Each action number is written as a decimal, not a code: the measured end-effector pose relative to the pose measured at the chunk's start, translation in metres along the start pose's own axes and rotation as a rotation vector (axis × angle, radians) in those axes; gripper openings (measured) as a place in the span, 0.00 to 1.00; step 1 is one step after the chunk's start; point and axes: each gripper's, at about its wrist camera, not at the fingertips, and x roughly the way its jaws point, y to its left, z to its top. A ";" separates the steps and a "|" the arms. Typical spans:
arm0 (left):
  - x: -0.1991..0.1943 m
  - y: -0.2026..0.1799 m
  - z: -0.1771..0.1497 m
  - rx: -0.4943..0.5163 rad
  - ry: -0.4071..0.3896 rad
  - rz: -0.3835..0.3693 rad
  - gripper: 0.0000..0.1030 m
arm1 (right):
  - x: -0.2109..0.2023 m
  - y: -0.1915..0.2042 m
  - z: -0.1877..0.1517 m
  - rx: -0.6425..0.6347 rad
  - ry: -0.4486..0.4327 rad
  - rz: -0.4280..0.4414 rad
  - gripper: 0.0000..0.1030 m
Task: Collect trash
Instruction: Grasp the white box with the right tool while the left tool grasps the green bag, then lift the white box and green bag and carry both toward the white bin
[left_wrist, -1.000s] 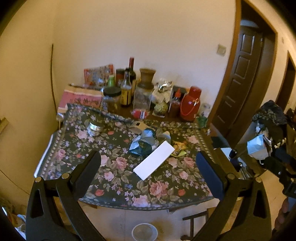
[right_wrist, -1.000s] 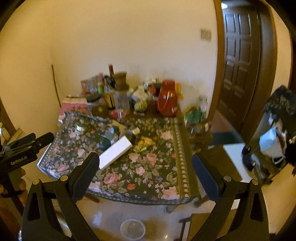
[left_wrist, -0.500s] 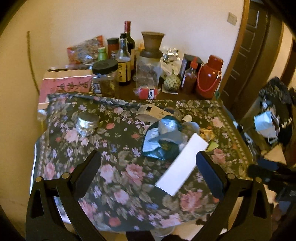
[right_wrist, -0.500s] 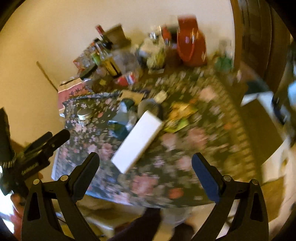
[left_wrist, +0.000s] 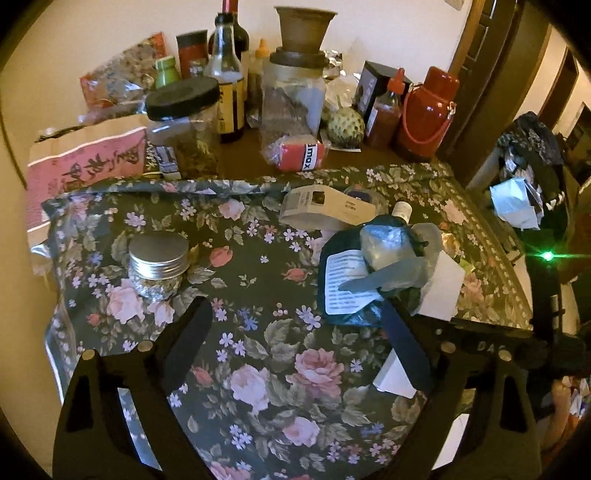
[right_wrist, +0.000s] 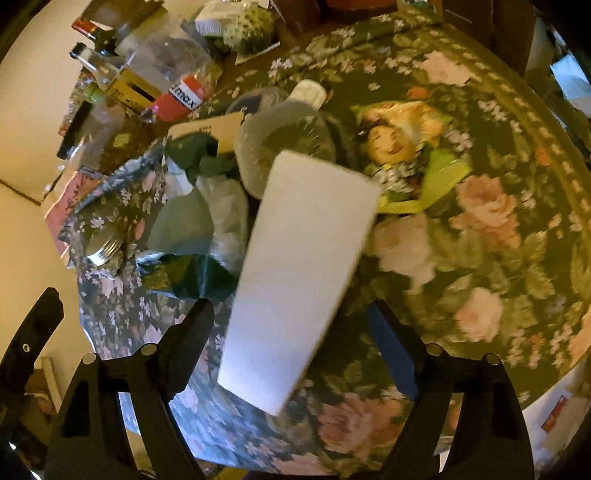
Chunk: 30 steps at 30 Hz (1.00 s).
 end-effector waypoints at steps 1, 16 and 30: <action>0.002 0.001 0.001 0.003 0.004 -0.005 0.90 | 0.003 0.003 0.000 0.001 0.000 -0.014 0.81; 0.039 -0.027 0.014 0.118 0.082 -0.159 0.88 | -0.015 0.006 -0.008 -0.078 -0.054 -0.166 0.49; 0.099 -0.059 0.015 0.083 0.173 -0.207 0.51 | -0.080 -0.039 -0.011 -0.006 -0.186 -0.176 0.49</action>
